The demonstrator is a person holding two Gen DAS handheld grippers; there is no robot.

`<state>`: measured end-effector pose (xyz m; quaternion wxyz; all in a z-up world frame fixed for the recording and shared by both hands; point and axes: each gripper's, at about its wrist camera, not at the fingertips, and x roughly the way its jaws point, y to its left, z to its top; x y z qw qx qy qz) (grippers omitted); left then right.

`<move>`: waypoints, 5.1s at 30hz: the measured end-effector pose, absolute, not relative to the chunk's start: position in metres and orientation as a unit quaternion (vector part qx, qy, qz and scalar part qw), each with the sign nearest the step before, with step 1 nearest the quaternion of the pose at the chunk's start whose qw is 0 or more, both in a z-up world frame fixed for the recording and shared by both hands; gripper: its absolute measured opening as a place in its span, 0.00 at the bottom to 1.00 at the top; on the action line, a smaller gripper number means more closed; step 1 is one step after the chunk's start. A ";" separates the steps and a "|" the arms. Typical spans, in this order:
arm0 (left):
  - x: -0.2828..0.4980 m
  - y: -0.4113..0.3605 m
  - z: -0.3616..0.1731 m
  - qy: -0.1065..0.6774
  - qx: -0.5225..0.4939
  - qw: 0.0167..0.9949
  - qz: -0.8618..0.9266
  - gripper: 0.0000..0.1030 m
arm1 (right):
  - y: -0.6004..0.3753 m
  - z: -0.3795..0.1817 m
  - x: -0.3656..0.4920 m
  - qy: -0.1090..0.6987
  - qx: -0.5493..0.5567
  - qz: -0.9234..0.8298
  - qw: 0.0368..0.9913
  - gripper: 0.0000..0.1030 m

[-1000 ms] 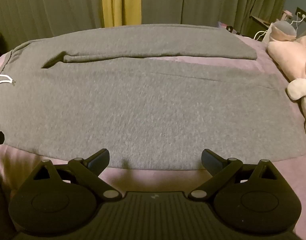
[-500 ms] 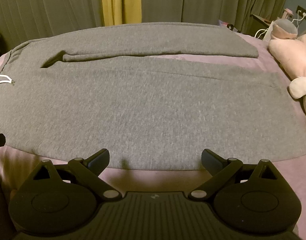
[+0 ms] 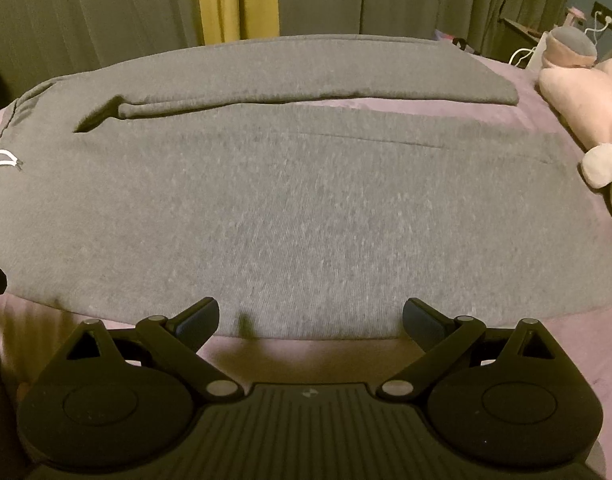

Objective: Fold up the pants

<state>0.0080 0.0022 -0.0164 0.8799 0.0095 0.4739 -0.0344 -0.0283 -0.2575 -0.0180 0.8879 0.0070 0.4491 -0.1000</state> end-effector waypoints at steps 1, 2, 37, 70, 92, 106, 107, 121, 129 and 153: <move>0.009 0.002 -0.016 0.470 0.008 0.882 -0.035 1.00 | -0.257 -0.018 -0.028 0.449 0.007 -0.100 0.888 0.96; 0.009 0.002 -0.017 0.471 0.008 0.882 -0.035 1.00 | -0.258 -0.018 -0.028 0.449 0.007 -0.100 0.888 0.96; 0.131 0.025 -0.031 0.371 -0.095 0.915 0.126 1.00 | -0.364 0.052 0.235 0.398 0.116 -0.134 0.900 0.95; 0.138 0.021 -0.078 0.322 0.006 0.930 0.180 1.00 | -0.415 0.022 0.082 0.267 0.328 -0.146 0.894 0.04; 0.391 0.169 -0.028 0.442 -0.135 0.868 0.183 1.00 | -0.400 -0.071 0.004 0.387 0.296 -0.165 0.858 0.04; 0.381 0.180 -0.028 0.444 -0.160 0.867 0.161 0.15 | -0.440 -0.060 -0.004 0.360 0.399 -0.193 0.821 0.35; 0.377 0.182 -0.024 0.438 -0.167 0.869 0.157 0.15 | -0.444 -0.059 -0.007 0.350 0.419 -0.198 0.814 0.35; 0.310 0.200 0.002 0.404 -0.207 0.882 0.129 0.14 | -0.454 -0.068 -0.031 0.298 0.490 -0.218 0.790 0.53; 0.324 0.215 -0.002 0.429 -0.245 0.861 0.120 0.14 | -0.455 -0.031 -0.008 0.321 0.428 -0.209 0.819 0.07; 0.081 0.233 -0.047 0.456 -0.303 0.834 0.073 0.15 | -0.525 -0.039 -0.124 0.352 0.457 -0.256 0.776 0.00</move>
